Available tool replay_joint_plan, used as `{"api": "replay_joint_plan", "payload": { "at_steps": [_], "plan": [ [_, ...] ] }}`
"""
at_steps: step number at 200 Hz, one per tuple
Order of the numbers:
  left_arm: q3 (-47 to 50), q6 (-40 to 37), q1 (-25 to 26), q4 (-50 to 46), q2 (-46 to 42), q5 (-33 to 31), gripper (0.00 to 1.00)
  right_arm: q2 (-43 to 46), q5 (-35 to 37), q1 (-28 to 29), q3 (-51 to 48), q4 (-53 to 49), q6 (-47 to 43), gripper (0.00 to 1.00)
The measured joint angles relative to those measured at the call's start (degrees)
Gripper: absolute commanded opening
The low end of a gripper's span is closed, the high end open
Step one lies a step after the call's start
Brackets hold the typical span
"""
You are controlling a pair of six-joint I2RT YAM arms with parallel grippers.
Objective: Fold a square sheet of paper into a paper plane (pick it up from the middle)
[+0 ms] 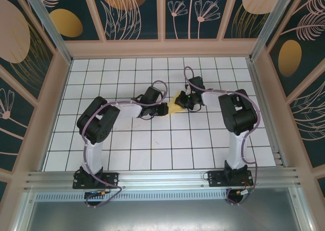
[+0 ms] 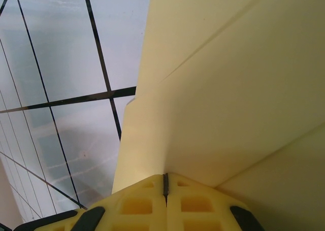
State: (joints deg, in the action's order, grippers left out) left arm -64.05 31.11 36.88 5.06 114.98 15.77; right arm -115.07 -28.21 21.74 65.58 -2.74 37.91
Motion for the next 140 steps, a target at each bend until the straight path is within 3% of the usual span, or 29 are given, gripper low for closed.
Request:
{"api": "replay_joint_plan", "payload": {
  "at_steps": [140],
  "plan": [
    [2.2, -2.6, 0.3, -4.9, -3.8, -5.4, 0.07, -0.3, -0.4, 0.0, 0.3, 0.0, 0.0, 0.01]
  ]
}}
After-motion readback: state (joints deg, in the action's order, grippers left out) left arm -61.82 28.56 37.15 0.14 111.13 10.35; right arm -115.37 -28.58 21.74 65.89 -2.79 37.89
